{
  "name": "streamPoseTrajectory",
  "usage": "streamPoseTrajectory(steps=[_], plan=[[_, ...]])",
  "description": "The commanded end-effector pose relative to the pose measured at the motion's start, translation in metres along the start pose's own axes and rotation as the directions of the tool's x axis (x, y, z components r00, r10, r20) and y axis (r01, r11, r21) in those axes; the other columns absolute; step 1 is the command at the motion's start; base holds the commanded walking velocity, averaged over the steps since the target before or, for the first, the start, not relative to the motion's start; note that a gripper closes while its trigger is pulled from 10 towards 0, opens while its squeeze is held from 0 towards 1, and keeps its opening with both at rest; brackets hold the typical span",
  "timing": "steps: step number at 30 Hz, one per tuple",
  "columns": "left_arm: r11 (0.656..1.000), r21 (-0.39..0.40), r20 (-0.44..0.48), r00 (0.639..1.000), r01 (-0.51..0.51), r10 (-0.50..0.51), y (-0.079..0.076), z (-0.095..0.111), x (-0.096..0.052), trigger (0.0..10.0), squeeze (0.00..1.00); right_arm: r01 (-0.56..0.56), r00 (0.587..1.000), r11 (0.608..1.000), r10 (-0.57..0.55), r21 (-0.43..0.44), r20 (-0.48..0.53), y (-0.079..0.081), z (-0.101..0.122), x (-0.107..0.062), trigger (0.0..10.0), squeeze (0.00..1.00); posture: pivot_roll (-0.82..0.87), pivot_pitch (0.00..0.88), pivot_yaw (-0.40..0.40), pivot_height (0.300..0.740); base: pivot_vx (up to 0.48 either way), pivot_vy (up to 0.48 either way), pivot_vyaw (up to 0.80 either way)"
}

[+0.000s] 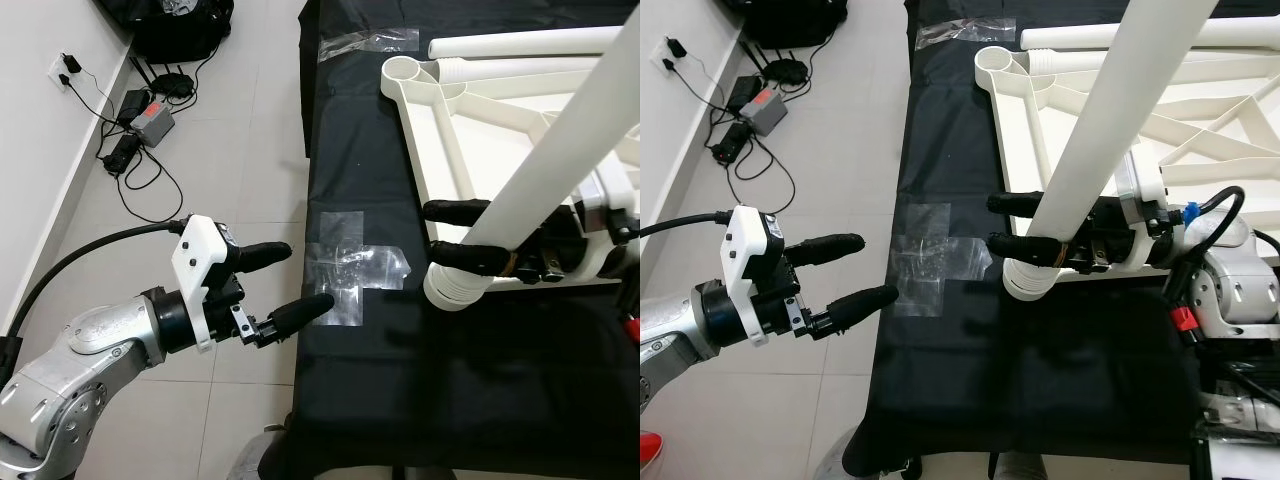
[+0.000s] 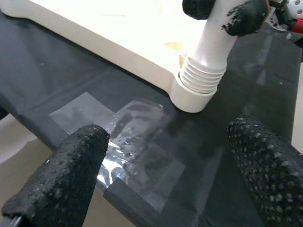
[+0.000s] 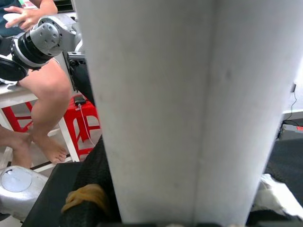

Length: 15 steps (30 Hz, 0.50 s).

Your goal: Building children table

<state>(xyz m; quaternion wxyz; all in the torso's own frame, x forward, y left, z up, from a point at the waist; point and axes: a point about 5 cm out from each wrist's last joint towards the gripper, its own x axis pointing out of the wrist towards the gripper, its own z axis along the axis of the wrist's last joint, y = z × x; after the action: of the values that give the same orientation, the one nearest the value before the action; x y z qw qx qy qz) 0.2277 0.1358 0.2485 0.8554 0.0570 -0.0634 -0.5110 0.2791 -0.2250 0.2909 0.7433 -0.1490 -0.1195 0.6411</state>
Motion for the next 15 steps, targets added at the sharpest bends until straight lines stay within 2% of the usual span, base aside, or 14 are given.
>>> streamPoseTrajectory(steps=[1,8,15], plan=[[0.998,0.000,-0.029,0.998,0.055,-0.055,-0.009,-0.002,-0.001,10.0,0.00,-0.036,0.999,0.999,0.037,0.039,-0.038,0.007,-0.009,0.000,10.0,0.00,0.13,0.382,0.114,0.740,0.000,0.000,0.00],[0.995,0.027,-0.028,0.995,0.095,-0.095,-0.013,0.004,0.001,10.0,0.00,-0.073,0.996,0.995,0.076,0.071,-0.050,0.012,-0.019,0.011,10.0,0.00,0.13,0.382,0.106,0.740,0.000,0.000,0.00],[0.993,0.061,-0.016,0.995,0.104,-0.103,-0.012,0.010,0.001,10.0,0.00,-0.035,0.999,0.996,0.038,0.086,-0.038,0.008,-0.022,0.015,10.0,0.00,0.13,0.387,0.100,0.740,0.000,0.000,0.00]])
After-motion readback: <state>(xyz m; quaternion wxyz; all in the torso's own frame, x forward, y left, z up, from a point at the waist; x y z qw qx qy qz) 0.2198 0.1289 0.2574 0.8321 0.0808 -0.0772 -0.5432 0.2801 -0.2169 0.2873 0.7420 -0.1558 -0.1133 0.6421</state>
